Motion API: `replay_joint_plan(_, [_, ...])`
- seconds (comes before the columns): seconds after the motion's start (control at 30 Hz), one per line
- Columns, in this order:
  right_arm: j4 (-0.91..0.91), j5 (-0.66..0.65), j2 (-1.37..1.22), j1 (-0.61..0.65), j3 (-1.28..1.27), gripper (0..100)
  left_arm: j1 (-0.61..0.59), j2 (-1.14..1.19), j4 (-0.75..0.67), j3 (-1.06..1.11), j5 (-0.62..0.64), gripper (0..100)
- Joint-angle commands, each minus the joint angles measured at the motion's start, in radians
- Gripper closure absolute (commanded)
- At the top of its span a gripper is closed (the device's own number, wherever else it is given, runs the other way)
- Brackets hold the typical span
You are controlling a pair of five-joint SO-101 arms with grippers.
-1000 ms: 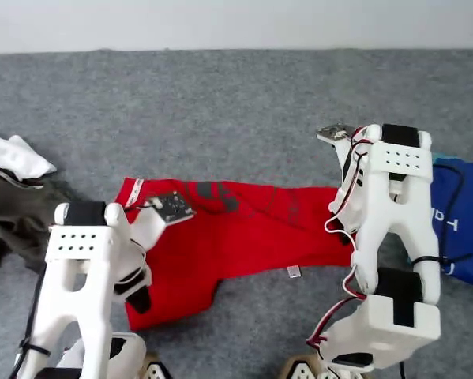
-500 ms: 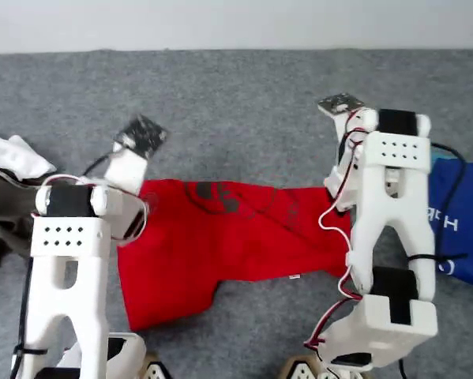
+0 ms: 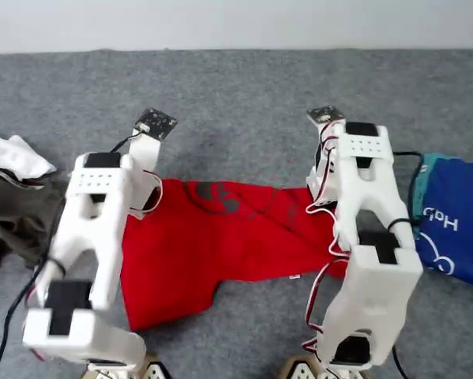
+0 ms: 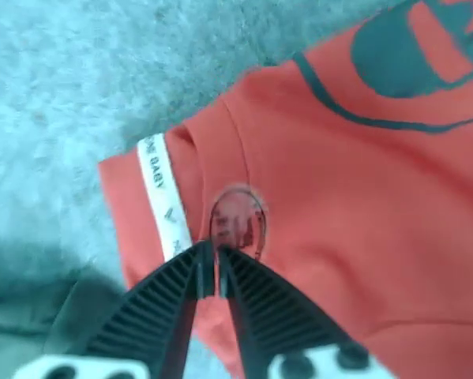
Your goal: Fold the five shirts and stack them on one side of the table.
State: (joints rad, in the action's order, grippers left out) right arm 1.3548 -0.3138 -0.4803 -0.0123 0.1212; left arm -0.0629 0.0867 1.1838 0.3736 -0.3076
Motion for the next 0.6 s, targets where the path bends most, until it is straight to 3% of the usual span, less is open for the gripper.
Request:
replay_joint_plan(0.0, [-0.096,0.003,-0.01,-0.03,0.052,98.9,-0.011,0.121,0.014,-0.108,0.002,98])
replay_joint_plan(0.17, [-0.186,0.003,-0.007,-0.051,0.052,98.9,-0.087,0.296,0.094,-0.263,0.002,98])
replay_joint_plan(0.33, [-0.156,0.009,0.002,-0.05,0.132,98.9,-0.132,0.334,0.17,-0.387,0.002,98])
replay_joint_plan(0.57, [0.122,0.011,0.03,0.019,0.279,98.9,-0.086,0.218,0.293,-0.463,0.003,98])
